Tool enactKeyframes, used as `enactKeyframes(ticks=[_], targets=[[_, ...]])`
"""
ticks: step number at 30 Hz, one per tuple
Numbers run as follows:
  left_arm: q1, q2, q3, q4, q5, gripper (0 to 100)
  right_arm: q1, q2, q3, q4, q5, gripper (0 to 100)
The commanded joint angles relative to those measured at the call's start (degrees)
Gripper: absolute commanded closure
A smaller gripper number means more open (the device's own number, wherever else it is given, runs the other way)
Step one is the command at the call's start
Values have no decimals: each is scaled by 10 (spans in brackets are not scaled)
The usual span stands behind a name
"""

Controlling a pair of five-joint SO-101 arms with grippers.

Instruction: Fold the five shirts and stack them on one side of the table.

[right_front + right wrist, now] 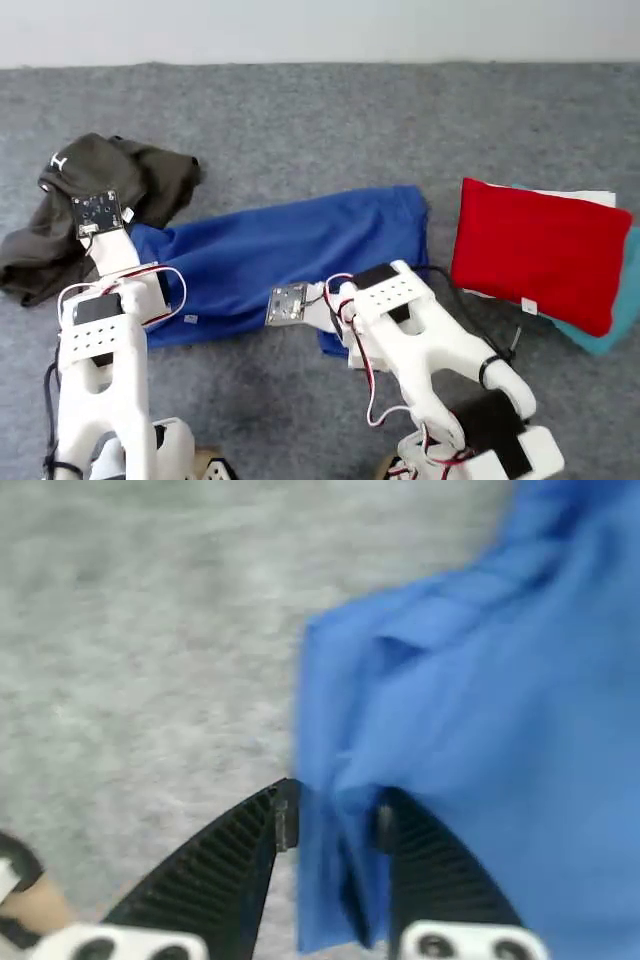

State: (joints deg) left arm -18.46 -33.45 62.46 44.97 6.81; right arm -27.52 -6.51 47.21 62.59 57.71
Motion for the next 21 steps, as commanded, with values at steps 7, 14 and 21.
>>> enactKeyframes(ticks=[7, 14, 21], targets=[[-18, -15, -5, -8, -5, 938, 68, 29, -91, -16, -18, 991], [-42, -15, -4, -6, -5, 938, 70, 99, -292, 132, -30, 991], [-49, -18, -6, 9, -13, 938, 67, 138, -340, 211, 22, 990]])
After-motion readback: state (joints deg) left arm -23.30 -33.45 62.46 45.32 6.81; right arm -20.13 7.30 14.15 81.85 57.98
